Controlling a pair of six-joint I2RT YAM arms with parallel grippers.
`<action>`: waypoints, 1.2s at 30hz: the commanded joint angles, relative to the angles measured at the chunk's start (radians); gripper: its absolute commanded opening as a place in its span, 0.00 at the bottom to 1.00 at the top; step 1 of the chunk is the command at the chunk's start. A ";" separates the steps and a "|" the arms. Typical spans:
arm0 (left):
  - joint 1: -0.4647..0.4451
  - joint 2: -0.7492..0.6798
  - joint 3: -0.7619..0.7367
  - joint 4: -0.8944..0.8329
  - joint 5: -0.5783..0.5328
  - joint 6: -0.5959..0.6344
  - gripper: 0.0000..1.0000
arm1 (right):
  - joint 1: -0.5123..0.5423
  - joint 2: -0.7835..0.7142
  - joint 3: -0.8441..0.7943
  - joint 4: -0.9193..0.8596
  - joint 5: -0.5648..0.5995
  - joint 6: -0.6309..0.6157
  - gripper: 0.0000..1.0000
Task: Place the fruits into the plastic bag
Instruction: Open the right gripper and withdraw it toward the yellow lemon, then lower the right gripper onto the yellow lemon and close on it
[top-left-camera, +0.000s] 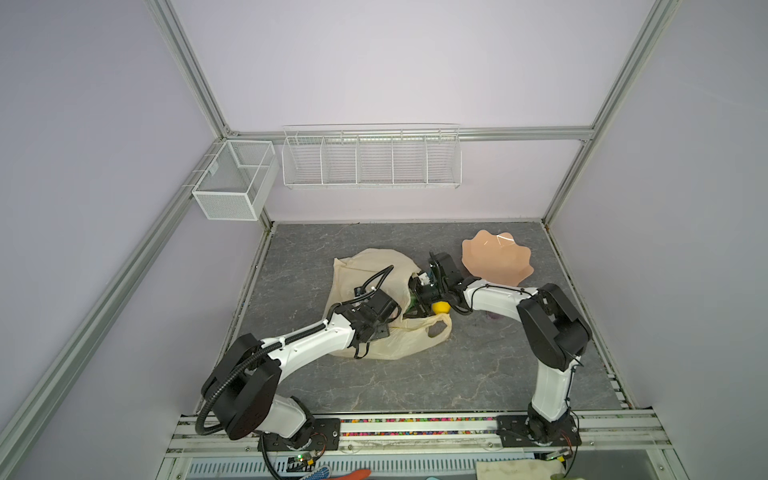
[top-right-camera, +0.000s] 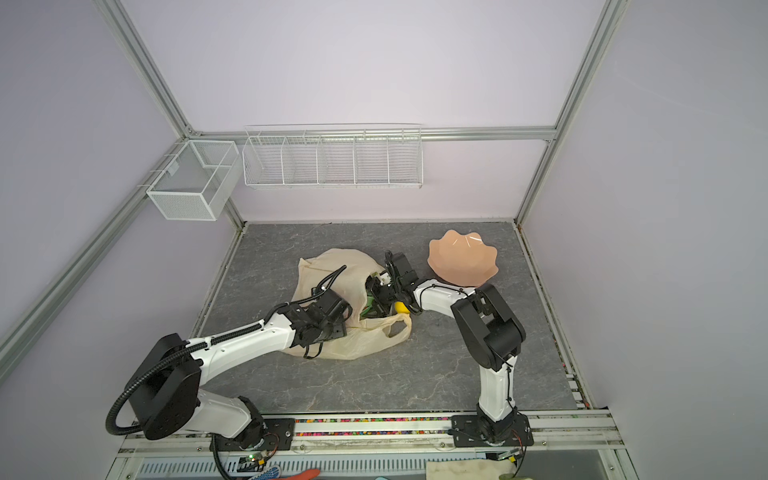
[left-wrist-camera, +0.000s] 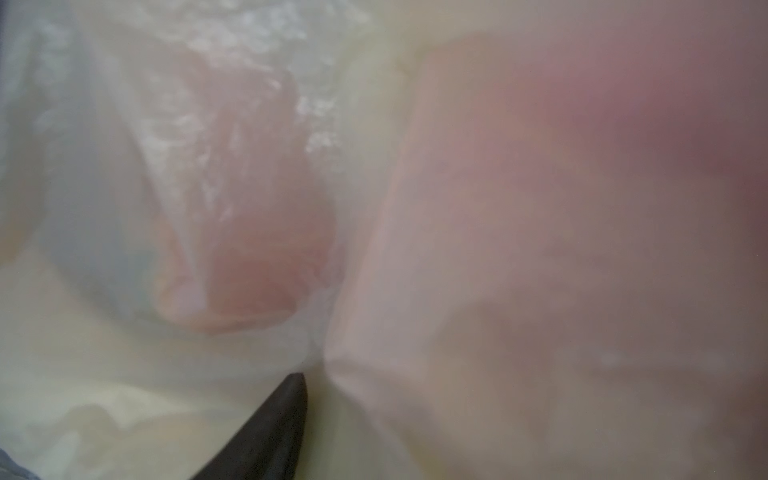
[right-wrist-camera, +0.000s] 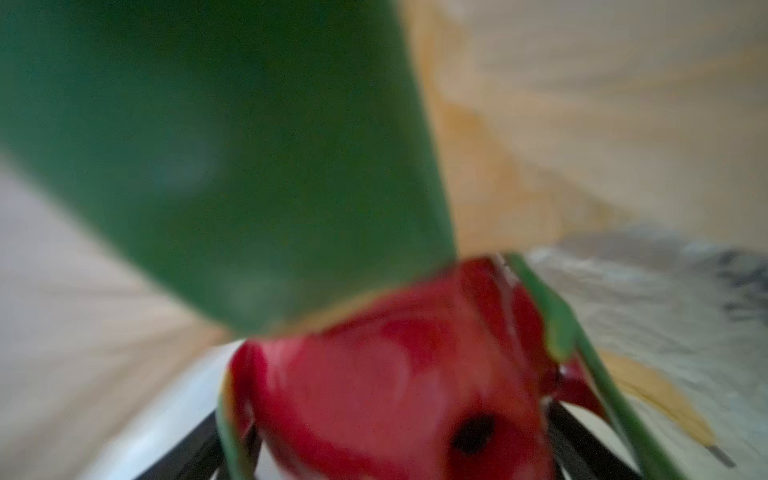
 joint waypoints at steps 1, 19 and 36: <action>0.042 -0.026 -0.059 -0.212 -0.163 -0.066 0.63 | -0.004 -0.077 0.016 0.030 -0.145 0.030 0.88; 0.040 -0.431 -0.054 0.005 0.035 0.141 0.82 | -0.029 -0.048 0.135 -0.274 -0.104 -0.221 0.88; 0.016 -0.587 0.141 -0.068 0.057 0.285 0.89 | -0.175 -0.364 0.185 -1.082 0.438 -0.742 0.88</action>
